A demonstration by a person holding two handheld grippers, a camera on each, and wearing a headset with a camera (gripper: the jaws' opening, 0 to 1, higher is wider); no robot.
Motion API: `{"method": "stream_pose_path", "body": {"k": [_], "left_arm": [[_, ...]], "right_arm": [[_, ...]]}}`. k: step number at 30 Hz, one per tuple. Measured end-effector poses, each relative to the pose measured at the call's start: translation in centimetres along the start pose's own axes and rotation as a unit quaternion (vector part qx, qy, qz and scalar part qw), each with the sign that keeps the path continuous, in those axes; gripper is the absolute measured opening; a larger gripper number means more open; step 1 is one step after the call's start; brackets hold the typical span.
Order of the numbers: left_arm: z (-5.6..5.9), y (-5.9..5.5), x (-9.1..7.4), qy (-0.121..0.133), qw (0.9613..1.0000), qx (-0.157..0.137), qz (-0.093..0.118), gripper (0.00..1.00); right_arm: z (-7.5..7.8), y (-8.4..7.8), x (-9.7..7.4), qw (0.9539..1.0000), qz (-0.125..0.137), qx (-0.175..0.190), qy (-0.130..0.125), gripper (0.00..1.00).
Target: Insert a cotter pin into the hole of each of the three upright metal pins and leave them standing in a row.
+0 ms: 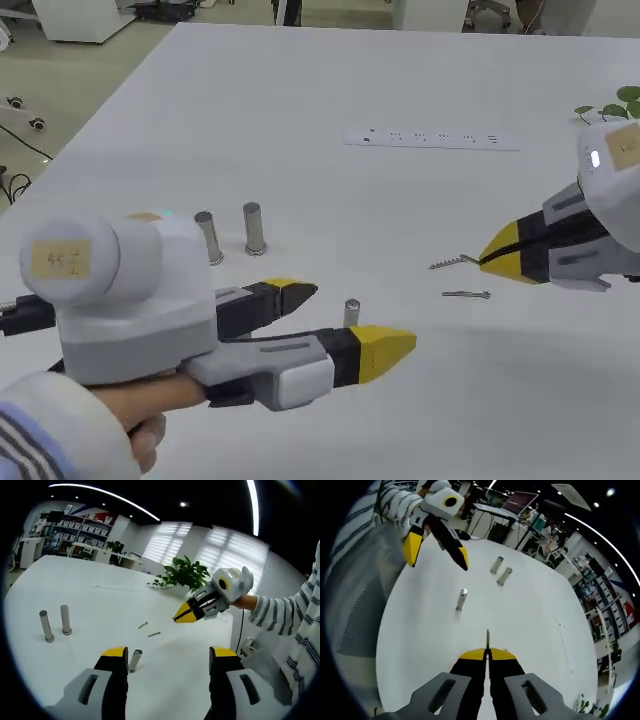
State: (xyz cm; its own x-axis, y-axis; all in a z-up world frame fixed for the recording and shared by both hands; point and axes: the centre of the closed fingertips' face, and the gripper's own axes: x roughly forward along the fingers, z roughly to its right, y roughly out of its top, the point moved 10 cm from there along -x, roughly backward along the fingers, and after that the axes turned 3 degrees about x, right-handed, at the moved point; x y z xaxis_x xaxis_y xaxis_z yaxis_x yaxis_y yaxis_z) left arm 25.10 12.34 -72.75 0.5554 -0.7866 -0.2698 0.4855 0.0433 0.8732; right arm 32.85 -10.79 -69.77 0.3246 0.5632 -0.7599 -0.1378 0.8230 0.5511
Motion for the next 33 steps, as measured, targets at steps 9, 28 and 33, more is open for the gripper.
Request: {"method": "stream_pose_path", "body": {"k": [9, 28, 33], "left_arm": [[0.0, 0.6, 1.0, -0.023, 0.9994, -0.025, 0.002, 0.53], [0.6, 0.2, 3.0, -0.074, 0.9896, -0.118, -0.035, 0.20], [0.7, 0.3, 3.3, -0.077, 0.9886, -0.123, -0.039, 0.16]], "right_arm": [[-2.1, 1.3, 0.1, 0.9996, 0.029, -0.005, -0.005, 0.02], [-5.0, 3.3, 0.7, 0.9976, 0.057, -0.040, -0.003, 0.02], [-5.3, 3.6, 0.7, 0.9970, 0.067, -0.039, -0.002, 0.02]]}}
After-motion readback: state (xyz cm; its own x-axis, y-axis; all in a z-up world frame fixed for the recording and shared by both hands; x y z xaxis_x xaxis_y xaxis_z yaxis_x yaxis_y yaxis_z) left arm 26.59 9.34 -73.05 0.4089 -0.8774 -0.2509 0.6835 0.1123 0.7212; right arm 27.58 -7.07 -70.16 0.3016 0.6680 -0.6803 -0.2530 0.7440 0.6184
